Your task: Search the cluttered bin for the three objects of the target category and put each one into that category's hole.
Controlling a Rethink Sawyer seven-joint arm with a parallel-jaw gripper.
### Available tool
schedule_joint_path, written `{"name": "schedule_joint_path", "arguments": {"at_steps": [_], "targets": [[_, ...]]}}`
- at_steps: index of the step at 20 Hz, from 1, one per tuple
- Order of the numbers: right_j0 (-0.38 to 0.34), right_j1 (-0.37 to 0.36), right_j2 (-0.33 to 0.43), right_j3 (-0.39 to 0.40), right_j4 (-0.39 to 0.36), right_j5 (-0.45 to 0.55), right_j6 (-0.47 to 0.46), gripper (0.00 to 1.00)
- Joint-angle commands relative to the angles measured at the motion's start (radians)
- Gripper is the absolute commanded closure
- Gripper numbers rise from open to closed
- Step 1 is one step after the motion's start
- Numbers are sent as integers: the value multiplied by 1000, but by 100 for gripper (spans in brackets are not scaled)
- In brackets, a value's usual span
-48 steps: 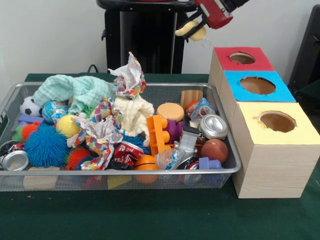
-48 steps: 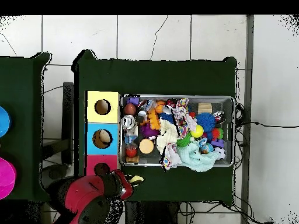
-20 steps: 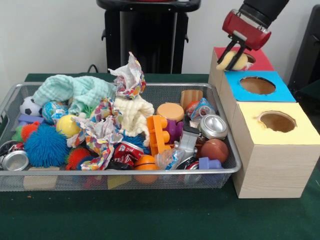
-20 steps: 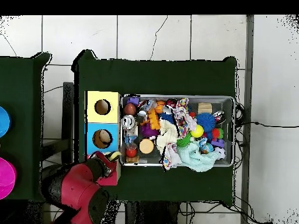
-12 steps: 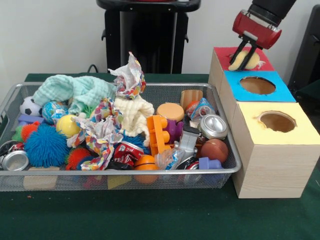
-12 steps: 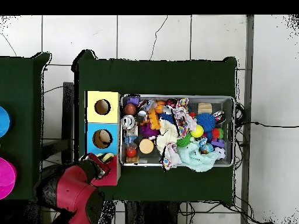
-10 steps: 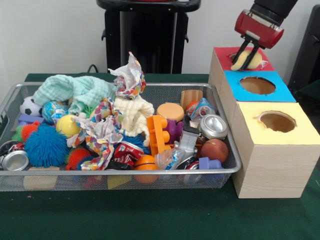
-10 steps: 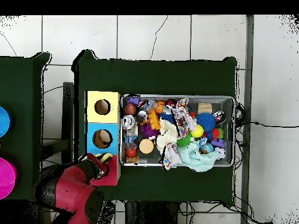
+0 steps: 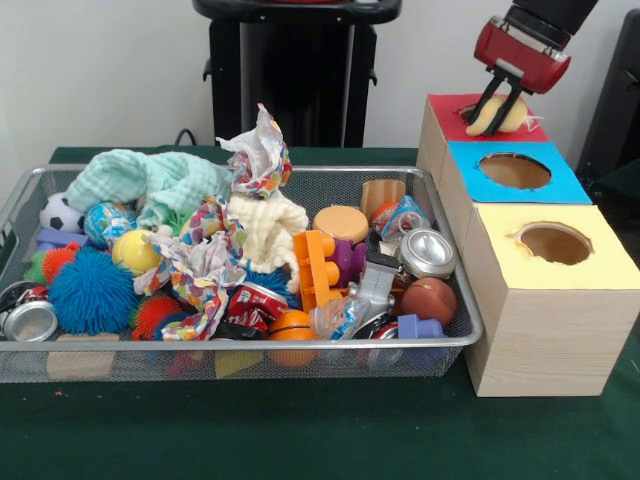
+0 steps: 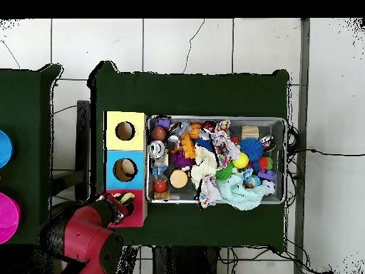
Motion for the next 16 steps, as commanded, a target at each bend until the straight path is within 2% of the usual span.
{"name": "schedule_joint_path", "arguments": {"at_steps": [1, 7, 12, 16], "targets": [[-4, 29, 72, 50, -42, 183, 254, 100], [21, 51, 51, 44, -48, 190, 263, 100], [19, 73, 27, 47, -58, 141, 237, 100], [47, 96, -24, 38, -86, 144, 222, 100]]}}
